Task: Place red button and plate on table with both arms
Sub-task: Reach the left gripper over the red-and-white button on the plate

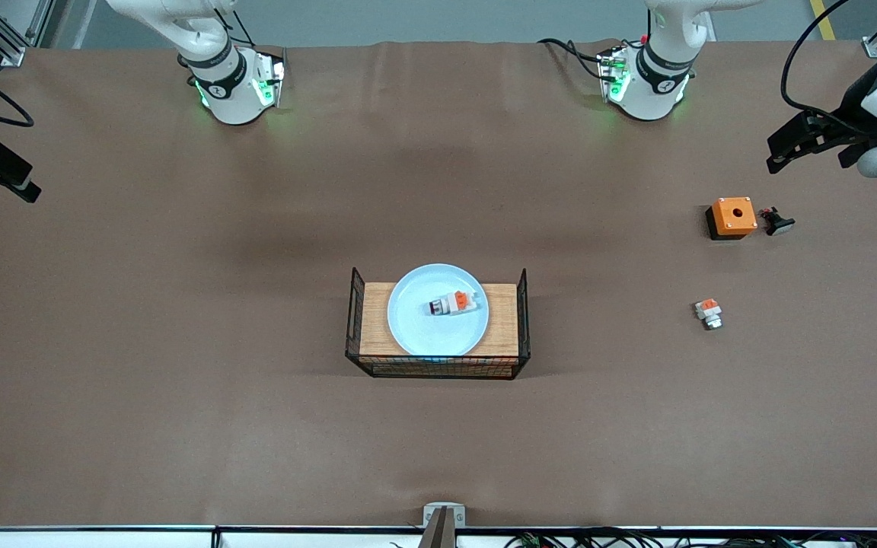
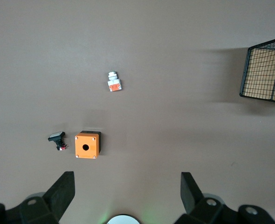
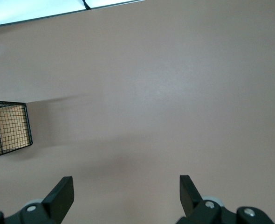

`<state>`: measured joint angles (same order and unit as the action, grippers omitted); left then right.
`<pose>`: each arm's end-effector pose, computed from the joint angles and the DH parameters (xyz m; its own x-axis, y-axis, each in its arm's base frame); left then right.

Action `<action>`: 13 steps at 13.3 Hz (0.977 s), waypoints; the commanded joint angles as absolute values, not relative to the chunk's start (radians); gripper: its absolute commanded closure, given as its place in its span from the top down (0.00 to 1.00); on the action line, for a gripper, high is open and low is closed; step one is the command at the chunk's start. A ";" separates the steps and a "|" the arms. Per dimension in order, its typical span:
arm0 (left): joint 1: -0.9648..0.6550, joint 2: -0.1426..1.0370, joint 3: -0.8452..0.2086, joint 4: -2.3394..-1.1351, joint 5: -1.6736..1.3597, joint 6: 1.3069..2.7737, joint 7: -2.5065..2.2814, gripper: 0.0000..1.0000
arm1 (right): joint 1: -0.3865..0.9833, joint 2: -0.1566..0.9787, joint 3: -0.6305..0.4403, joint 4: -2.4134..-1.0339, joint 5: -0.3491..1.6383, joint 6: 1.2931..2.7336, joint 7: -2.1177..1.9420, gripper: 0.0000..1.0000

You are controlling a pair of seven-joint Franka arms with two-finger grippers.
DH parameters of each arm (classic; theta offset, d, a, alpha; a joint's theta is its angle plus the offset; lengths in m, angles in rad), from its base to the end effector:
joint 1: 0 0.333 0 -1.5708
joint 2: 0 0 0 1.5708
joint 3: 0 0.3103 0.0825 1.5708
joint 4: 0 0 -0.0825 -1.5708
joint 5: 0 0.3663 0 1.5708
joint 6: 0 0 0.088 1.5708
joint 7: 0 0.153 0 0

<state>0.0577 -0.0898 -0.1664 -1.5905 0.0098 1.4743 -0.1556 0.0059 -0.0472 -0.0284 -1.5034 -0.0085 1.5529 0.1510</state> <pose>0.4951 -0.0561 0.6015 0.9985 0.0489 -0.0235 0.0482 -0.9984 -0.0286 0.5244 -0.0135 0.6269 0.9802 -0.1728 0.0965 -0.1729 -0.9849 -0.0075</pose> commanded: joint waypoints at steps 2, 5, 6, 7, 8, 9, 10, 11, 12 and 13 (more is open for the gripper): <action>0.055 -0.089 -0.163 -1.580 0.006 1.456 -0.149 1.00 | -0.005 -0.037 -0.018 -1.477 -0.009 1.539 0.138 1.00; 0.057 -0.083 -0.163 -1.546 0.006 1.457 -0.150 1.00 | -0.009 -0.037 -0.018 -1.477 -0.009 1.532 0.041 1.00; 0.057 -0.071 -0.161 -1.530 0.006 1.457 -0.152 1.00 | -0.011 -0.037 -0.020 -1.477 -0.009 1.532 -0.013 1.00; 0.055 -0.057 -0.161 -1.511 0.006 1.457 -0.152 1.00 | -0.011 -0.037 -0.020 -1.477 -0.009 1.532 -0.023 1.00; 0.049 -0.055 -0.164 -1.511 0.006 1.457 -0.158 1.00 | -0.011 -0.037 -0.020 -1.477 -0.009 1.531 -0.021 1.00; 0.045 -0.049 -0.170 -1.512 0.006 1.457 -0.181 1.00 | -0.011 -0.038 -0.020 -1.477 -0.011 1.532 -0.020 1.00; 0.044 -0.046 -0.193 -1.511 -0.001 1.460 -0.224 1.00 | -0.009 -0.037 -0.020 -1.477 -0.009 1.531 -0.021 1.00; 0.043 -0.037 -0.216 -1.509 -0.006 1.466 -0.279 1.00 | -0.009 -0.037 -0.020 -1.477 -0.009 1.531 -0.021 1.00; 0.041 -0.014 -0.251 -1.508 -0.008 1.468 -0.338 1.00 | -0.009 -0.037 -0.020 -1.477 -0.009 1.529 -0.021 1.00; 0.041 0.014 -0.299 -1.497 -0.008 1.474 -0.401 1.00 | -0.011 -0.037 -0.020 -1.477 -0.009 1.529 -0.021 1.00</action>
<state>0.0479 -0.0429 -0.2355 -1.5401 0.0034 1.4745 -0.3006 0.0058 -0.0471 -0.0295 -1.5032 -0.0085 1.5466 -0.0034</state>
